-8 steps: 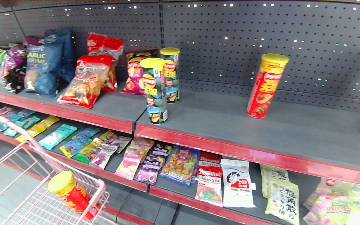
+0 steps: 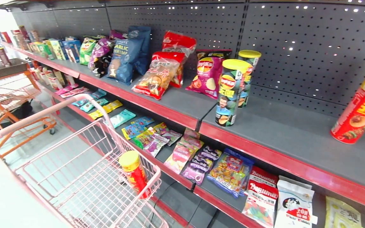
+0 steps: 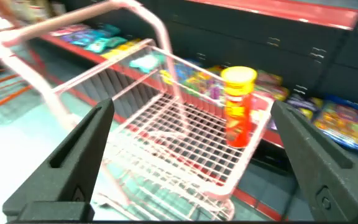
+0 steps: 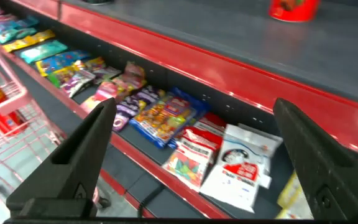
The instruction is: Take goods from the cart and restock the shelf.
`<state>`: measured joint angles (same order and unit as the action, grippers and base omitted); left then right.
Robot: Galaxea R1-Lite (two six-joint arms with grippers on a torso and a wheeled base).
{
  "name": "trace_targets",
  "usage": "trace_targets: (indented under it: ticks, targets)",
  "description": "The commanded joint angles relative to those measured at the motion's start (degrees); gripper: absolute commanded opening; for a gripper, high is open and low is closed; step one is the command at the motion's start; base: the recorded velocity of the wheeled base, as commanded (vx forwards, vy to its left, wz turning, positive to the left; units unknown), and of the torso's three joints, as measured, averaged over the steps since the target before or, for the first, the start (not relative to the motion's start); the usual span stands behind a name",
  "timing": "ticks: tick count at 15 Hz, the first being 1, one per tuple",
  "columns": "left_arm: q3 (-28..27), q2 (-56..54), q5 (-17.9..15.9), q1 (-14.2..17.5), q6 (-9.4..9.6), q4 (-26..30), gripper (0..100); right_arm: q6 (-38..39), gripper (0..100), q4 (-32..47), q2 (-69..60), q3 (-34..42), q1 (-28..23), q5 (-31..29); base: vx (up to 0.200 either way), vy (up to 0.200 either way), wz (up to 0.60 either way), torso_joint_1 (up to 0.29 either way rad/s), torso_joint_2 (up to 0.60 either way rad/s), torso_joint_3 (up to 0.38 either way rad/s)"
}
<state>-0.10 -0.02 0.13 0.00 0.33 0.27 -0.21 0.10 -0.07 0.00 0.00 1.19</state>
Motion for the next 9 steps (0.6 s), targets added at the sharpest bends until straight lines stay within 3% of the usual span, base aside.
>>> trace_targets:
  ticks: [1,4,9]
  targets:
    - [0.01,0.02,0.04,0.00,0.02,0.00,100,-0.06,100,-0.01,0.07,0.00,0.00,0.04,0.000,0.000,0.00,0.000,0.00,0.000]
    - [0.01,0.02,-0.05,0.00,0.02,0.00,100,0.12,100,-0.01,0.07,0.00,0.00,-0.05,0.000,0.000,0.00,-0.068,0.18,0.104]
    - [0.01,0.02,-0.05,0.00,0.02,0.00,100,0.12,100,-0.01,0.07,0.00,0.00,0.04,0.000,0.000,0.00,-0.175,0.45,0.273]
